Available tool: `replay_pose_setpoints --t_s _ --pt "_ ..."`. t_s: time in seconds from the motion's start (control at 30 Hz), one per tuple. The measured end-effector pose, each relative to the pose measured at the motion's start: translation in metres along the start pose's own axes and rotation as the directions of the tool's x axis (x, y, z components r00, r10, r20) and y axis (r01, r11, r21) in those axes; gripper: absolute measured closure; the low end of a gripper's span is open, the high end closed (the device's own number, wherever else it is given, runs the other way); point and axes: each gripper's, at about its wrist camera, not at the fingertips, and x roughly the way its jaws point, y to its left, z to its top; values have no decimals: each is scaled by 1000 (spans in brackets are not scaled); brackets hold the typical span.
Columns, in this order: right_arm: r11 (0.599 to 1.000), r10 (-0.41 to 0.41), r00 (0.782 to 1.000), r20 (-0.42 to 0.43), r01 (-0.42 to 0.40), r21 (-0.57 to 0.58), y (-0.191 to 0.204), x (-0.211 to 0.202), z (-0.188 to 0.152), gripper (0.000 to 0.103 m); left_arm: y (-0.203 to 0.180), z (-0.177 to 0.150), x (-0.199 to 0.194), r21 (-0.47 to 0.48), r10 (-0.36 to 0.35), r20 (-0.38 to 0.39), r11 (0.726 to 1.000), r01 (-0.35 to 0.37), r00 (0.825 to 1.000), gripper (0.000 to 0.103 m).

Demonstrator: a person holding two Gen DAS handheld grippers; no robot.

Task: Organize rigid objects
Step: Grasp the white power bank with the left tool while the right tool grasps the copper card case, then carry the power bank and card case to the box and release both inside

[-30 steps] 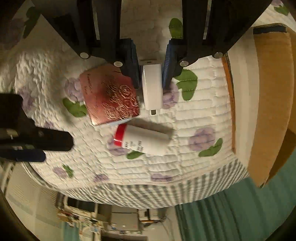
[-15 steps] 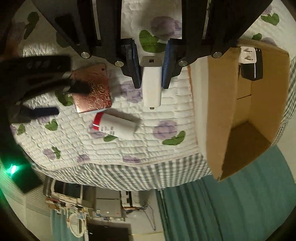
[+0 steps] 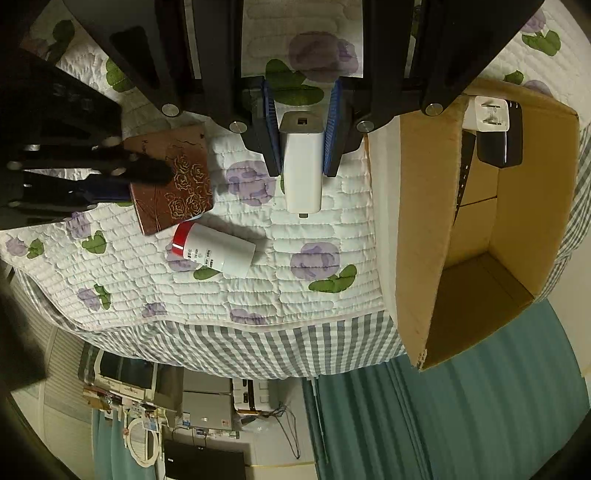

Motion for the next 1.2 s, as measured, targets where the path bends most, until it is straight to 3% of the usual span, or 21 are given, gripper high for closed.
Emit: replay_pose_setpoints --t_s 0.07,0.17,0.6,0.83,1.0,1.2 --pt "1000 4 999 35 -3 -19 8 -11 0 89 0 0 -2 -1 -5 2 1000 5 1000 80" --pt "998 -3 998 65 7 -59 20 -23 -2 93 1 0 -8 -3 -15 10 1000 15 1000 80" --pt "991 -105 977 188 118 -61 37 -81 -13 94 13 2 -70 -18 -93 100 995 95 991 80" --pt "979 -158 953 259 184 -82 65 -134 -3 94 35 15 -124 -37 -118 213 991 129 970 80" --pt "971 -155 928 339 206 -119 104 -176 16 94 64 31 -158 -63 -99 294 990 122 951 80" --pt "971 -96 911 402 174 -162 147 -195 47 94 113 46 -173 -113 -37 344 990 81 938 80"
